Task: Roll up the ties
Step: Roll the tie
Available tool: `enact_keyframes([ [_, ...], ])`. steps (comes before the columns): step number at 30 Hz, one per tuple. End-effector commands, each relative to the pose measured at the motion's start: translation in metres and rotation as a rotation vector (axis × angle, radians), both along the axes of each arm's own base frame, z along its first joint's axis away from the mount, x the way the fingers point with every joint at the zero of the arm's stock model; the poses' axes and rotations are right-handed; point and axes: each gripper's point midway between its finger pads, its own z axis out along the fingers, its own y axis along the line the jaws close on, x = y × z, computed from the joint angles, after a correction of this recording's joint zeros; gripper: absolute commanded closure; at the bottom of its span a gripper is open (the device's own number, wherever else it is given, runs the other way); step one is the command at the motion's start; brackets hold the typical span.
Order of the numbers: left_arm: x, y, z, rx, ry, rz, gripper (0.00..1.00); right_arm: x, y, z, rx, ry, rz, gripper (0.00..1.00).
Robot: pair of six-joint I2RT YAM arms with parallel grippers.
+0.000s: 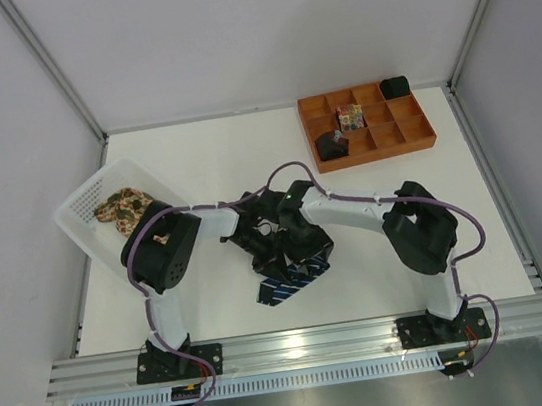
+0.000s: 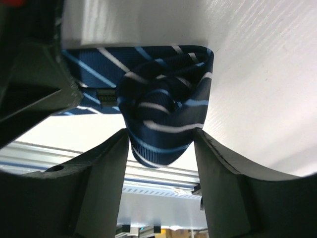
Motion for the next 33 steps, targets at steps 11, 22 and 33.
enact_keyframes([
  [11,0.019,0.019,-0.032,0.136,-0.155,-0.049,0.90,0.008,0.025,0.061,0.429,0.020,-0.003,0.32],
  [22,0.032,0.015,0.007,0.086,-0.277,-0.045,0.83,0.039,0.021,0.077,0.869,0.173,-0.235,0.58],
  [33,0.034,0.015,0.039,0.041,-0.363,-0.026,0.65,0.046,0.015,0.055,0.904,0.204,-0.335,0.79],
])
